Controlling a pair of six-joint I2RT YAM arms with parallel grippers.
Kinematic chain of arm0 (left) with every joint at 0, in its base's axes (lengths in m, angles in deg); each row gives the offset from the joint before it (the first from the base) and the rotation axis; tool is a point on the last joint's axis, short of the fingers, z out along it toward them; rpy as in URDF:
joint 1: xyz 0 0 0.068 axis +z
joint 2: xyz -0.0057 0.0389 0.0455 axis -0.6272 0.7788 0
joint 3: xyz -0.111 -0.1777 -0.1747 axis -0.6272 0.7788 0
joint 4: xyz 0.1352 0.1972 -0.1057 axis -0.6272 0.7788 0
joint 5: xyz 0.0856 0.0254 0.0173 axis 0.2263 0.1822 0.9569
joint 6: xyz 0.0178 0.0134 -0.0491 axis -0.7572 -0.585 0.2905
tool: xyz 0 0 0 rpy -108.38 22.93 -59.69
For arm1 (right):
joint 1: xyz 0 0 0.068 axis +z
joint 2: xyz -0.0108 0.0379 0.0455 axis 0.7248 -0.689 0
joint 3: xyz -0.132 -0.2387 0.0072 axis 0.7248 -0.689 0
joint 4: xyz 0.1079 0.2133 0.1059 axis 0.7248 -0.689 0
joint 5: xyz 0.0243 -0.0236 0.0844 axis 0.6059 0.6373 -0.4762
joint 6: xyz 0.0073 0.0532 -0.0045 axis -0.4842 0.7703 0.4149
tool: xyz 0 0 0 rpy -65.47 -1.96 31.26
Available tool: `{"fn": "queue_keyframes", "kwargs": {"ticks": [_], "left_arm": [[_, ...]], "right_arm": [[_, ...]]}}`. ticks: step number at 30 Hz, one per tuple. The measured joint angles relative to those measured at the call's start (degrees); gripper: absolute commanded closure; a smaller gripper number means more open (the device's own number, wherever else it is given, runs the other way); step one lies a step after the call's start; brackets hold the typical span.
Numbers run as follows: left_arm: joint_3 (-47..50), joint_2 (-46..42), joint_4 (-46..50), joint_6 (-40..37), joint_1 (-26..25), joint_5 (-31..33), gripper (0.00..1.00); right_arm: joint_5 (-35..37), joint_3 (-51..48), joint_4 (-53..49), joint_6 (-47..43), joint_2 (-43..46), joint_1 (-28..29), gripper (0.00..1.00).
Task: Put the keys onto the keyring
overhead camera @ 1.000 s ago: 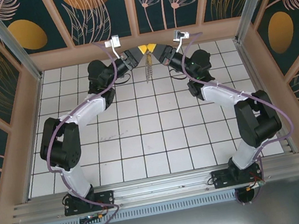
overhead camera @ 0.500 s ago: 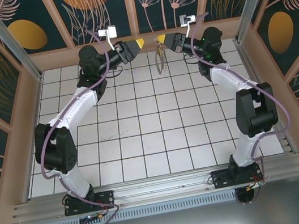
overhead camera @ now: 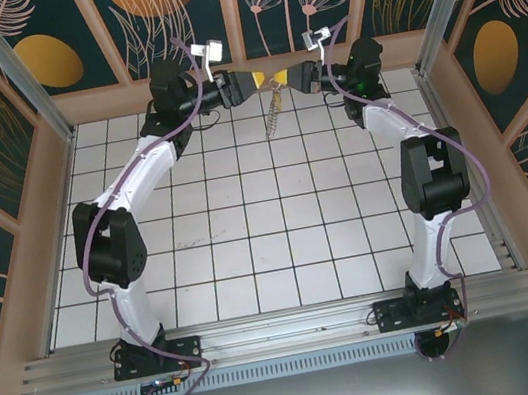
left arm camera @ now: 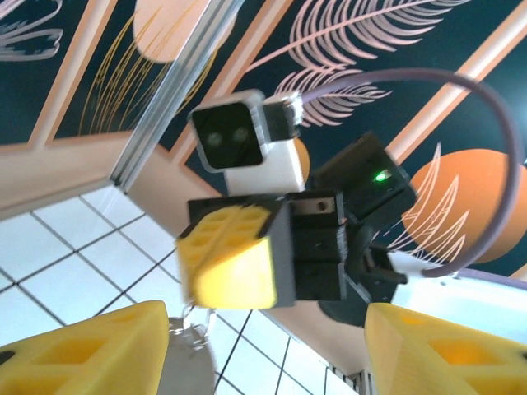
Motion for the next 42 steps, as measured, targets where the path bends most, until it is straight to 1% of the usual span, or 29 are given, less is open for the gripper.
{"fn": "queue_keyframes", "kwargs": {"ticks": [7,16,23,29,36,42], "left_arm": [[-1.29,3.15,0.94,0.20,0.22,-2.36,0.58],[-1.11,3.61,-1.51,2.21,0.22,-5.20,0.59],[0.72,3.61,-4.22,3.58,0.22,-5.70,0.60],[2.67,3.61,-6.01,4.63,0.22,-6.08,0.65],[3.72,3.61,-8.17,6.08,0.37,-6.64,0.78],[4.13,3.61,-10.82,7.69,0.37,-6.99,0.78]], "right_arm": [[-0.63,0.00,-0.02,-0.07,0.00,1.68,1.00],[-0.59,0.00,-0.04,-0.17,0.00,2.56,1.00],[-0.52,0.00,-0.04,-0.17,0.00,2.64,1.00],[-0.39,0.00,-0.09,-0.20,0.00,2.64,1.00],[-0.39,0.00,-0.09,-0.17,0.00,2.64,1.00],[-0.37,0.00,-0.07,-0.17,0.00,2.64,1.00]]}}
